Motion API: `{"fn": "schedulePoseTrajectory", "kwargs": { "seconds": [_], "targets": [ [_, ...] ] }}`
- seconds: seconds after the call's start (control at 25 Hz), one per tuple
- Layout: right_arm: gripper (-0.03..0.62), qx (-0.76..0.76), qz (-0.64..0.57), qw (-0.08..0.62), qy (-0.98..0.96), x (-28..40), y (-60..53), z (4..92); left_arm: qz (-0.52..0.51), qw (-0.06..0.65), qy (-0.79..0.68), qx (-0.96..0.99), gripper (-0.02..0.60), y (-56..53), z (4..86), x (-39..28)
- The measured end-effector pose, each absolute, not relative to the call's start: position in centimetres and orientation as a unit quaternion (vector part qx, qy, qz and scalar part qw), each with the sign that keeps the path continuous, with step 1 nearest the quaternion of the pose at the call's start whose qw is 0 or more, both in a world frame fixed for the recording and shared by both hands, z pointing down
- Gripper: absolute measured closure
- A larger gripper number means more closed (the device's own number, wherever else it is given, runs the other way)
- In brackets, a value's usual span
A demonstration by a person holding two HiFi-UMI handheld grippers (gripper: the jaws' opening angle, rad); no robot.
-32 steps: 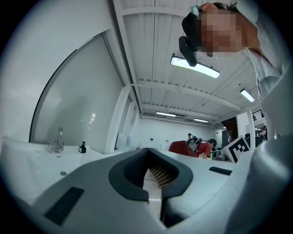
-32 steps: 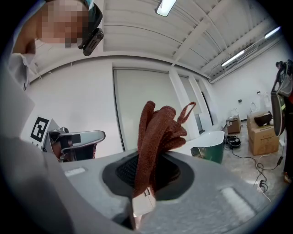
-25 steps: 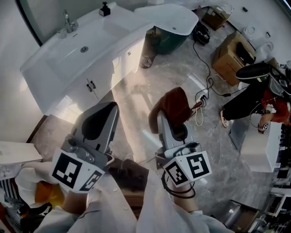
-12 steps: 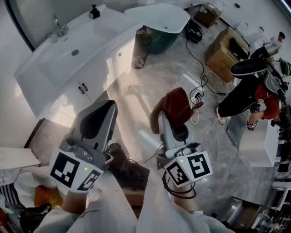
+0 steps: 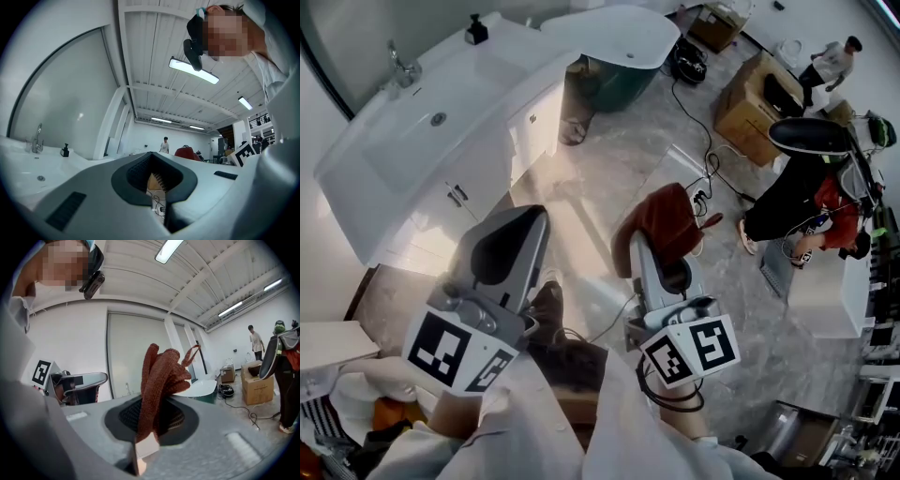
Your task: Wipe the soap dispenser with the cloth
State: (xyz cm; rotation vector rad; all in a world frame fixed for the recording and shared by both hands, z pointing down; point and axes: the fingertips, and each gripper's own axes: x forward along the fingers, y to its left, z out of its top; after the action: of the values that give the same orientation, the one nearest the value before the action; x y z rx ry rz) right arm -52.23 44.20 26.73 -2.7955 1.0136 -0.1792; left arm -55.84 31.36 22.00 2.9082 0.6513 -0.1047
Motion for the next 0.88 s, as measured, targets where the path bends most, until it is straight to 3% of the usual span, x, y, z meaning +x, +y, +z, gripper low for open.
{"fn": "schedulePoseTrajectory", "kwargs": {
  "seconds": [0.88],
  "targets": [
    [0.539, -0.952, -0.07, 0.077, 0.288, -33.8, 43.0, 26.7, -0.024, 0.099, 0.273, 0.957, 0.578, 30.0, 22.2, -35.5]
  ]
}}
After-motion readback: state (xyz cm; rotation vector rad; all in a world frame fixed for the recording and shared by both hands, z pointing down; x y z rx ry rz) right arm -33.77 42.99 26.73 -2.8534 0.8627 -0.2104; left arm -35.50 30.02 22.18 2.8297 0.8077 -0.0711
